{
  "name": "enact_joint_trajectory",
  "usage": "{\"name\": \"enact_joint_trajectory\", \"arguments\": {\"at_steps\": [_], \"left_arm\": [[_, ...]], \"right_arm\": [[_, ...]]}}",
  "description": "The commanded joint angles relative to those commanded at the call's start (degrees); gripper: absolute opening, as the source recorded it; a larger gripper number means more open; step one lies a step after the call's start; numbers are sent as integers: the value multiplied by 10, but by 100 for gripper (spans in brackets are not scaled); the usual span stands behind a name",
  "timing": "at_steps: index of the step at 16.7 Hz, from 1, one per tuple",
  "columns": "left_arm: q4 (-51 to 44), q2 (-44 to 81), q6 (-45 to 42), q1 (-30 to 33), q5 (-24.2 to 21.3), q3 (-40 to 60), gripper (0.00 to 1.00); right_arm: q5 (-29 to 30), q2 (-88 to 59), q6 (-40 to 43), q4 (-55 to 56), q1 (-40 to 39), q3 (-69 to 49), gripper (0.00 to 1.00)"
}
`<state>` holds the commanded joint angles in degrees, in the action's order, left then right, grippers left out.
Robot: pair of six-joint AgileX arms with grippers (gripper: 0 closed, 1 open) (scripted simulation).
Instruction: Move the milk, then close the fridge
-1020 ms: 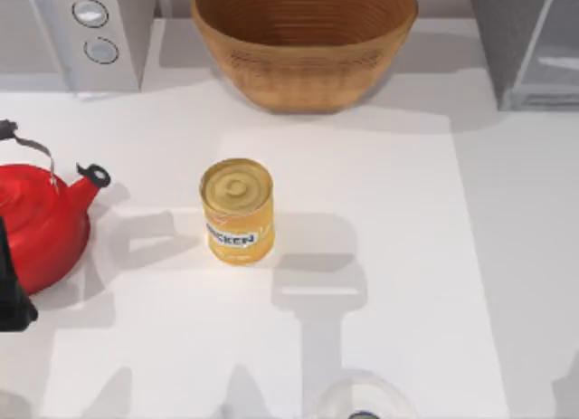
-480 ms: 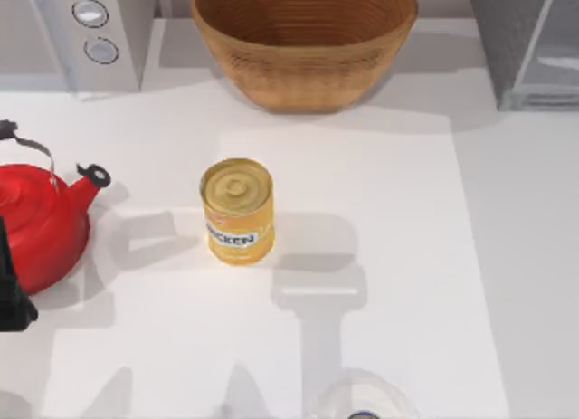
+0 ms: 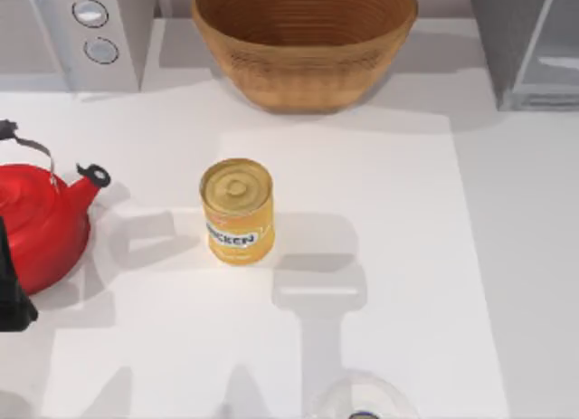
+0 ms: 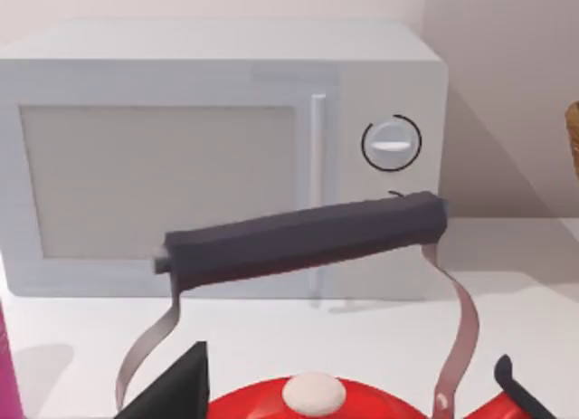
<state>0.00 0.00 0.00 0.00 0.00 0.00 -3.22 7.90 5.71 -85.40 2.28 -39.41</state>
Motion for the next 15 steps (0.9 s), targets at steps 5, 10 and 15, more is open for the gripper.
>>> {"name": "enact_joint_trajectory", "arguments": {"at_steps": [5,10,15], "left_arm": [[0,0,0,0,0,0,100],[0,0,0,0,0,0,100],[0,0,0,0,0,0,100]], "right_arm": [[-96,-172,164,-33,138,-51,100],[-211,-403,393,-56,338,-126,100],[-327,-648,642,-57,562,-212,100]]}}
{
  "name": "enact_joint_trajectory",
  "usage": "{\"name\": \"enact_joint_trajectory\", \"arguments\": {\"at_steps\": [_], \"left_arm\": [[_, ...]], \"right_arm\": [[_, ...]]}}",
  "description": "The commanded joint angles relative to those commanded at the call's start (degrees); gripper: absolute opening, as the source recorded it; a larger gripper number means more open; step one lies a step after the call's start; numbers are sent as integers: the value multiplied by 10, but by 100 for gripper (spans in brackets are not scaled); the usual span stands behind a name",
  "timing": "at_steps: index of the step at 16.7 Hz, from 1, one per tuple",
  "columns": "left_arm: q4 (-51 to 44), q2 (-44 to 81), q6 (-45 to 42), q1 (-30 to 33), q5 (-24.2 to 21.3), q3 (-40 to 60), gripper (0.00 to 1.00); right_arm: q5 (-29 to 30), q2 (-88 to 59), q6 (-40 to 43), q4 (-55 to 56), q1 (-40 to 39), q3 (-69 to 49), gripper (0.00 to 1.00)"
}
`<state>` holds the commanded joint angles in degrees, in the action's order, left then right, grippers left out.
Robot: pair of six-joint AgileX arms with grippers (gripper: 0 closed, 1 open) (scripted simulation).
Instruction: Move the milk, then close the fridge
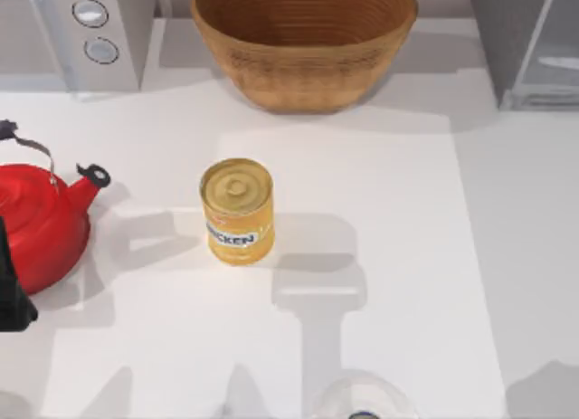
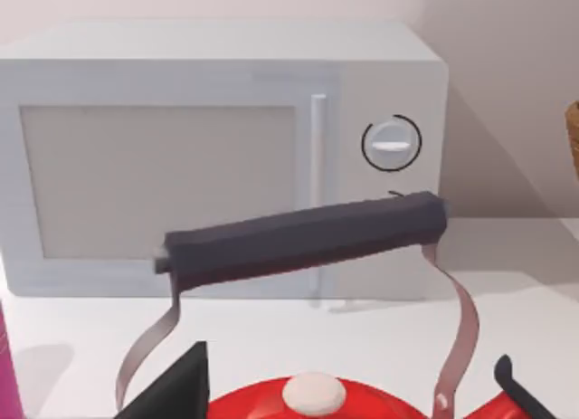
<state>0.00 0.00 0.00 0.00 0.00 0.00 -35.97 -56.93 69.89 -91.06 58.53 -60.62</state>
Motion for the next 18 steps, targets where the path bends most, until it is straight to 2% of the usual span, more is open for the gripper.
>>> {"name": "enact_joint_trajectory", "arguments": {"at_steps": [6,10,14,18], "left_arm": [[0,0,0,0,0,0,100],[0,0,0,0,0,0,100],[0,0,0,0,0,0,100],[0,0,0,0,0,0,100]], "right_arm": [[-112,-266,269,24,250,-91,100],[-159,-397,399,46,376,-134,100],[-181,-467,467,61,446,-157,100],[-183,-473,473,63,452,-159,100]]}}
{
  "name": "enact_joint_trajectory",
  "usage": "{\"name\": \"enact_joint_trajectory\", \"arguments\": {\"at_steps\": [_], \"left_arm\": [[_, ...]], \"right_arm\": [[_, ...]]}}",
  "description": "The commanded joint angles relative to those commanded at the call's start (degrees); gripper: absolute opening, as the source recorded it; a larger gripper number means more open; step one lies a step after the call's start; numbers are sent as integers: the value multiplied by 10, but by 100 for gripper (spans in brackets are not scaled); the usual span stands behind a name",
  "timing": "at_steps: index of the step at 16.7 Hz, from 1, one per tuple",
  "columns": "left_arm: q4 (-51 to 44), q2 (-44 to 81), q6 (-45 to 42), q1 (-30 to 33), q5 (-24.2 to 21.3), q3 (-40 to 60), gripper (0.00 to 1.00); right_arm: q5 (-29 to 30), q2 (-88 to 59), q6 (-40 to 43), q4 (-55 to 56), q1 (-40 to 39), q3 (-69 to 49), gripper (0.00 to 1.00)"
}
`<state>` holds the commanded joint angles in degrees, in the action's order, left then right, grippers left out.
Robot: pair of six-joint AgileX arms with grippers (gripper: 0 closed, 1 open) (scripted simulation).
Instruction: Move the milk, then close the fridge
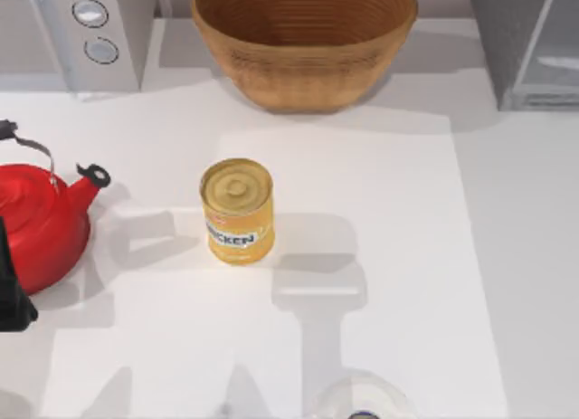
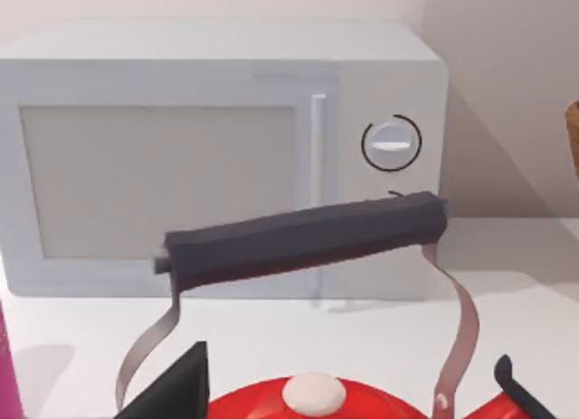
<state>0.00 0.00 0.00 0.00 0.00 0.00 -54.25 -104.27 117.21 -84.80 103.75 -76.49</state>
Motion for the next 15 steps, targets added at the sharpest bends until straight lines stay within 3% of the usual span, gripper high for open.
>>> {"name": "enact_joint_trajectory", "arguments": {"at_steps": [4,7,15], "left_arm": [[0,0,0,0,0,0,100],[0,0,0,0,0,0,100],[0,0,0,0,0,0,100]], "right_arm": [[1,1,-7,4,-6,2,100],[6,-2,-58,47,-36,1,100],[39,-16,-335,283,-212,2,100]]}}
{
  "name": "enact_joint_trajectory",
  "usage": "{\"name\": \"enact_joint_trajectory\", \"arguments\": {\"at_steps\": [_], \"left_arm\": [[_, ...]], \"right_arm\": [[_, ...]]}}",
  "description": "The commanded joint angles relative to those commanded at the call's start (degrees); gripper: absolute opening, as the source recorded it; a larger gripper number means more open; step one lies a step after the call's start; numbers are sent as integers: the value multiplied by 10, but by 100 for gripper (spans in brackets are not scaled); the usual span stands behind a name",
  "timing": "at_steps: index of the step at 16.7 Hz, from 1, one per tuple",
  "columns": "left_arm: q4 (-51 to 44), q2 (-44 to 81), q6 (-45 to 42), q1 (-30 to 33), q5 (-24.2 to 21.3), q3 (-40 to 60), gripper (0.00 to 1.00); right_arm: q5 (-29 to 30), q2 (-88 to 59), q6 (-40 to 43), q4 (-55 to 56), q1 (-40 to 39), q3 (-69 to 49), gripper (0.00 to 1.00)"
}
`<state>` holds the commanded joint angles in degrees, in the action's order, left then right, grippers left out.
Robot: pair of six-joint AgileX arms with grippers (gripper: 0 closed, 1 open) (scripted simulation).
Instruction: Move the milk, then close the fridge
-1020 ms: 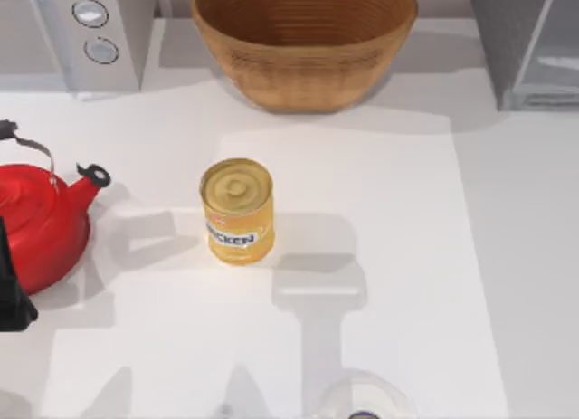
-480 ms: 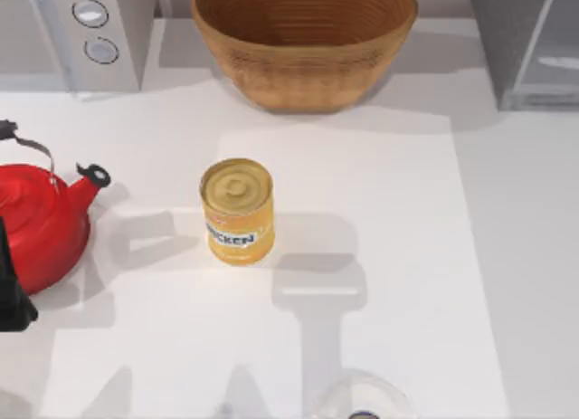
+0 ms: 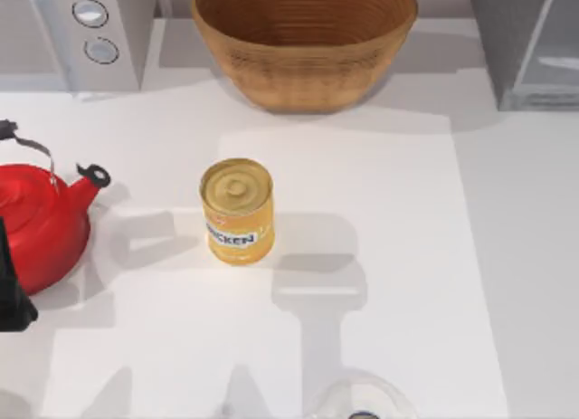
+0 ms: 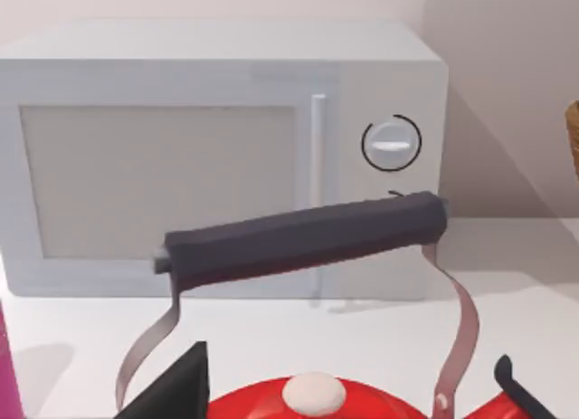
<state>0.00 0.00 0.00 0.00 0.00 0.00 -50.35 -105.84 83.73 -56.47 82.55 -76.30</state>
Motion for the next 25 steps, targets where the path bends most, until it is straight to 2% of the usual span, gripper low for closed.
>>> {"name": "enact_joint_trajectory", "arguments": {"at_steps": [8,12,15,21,25], "left_arm": [[0,0,0,0,0,0,100],[0,0,0,0,0,0,100],[0,0,0,0,0,0,100],[0,0,0,0,0,0,100],[0,0,0,0,0,0,100]], "right_arm": [[49,2,-325,275,-208,11,100],[65,6,-436,365,-272,16,100],[71,8,-470,392,-292,18,100],[71,10,-470,395,-288,22,100],[117,23,-510,417,-346,41,100]]}}
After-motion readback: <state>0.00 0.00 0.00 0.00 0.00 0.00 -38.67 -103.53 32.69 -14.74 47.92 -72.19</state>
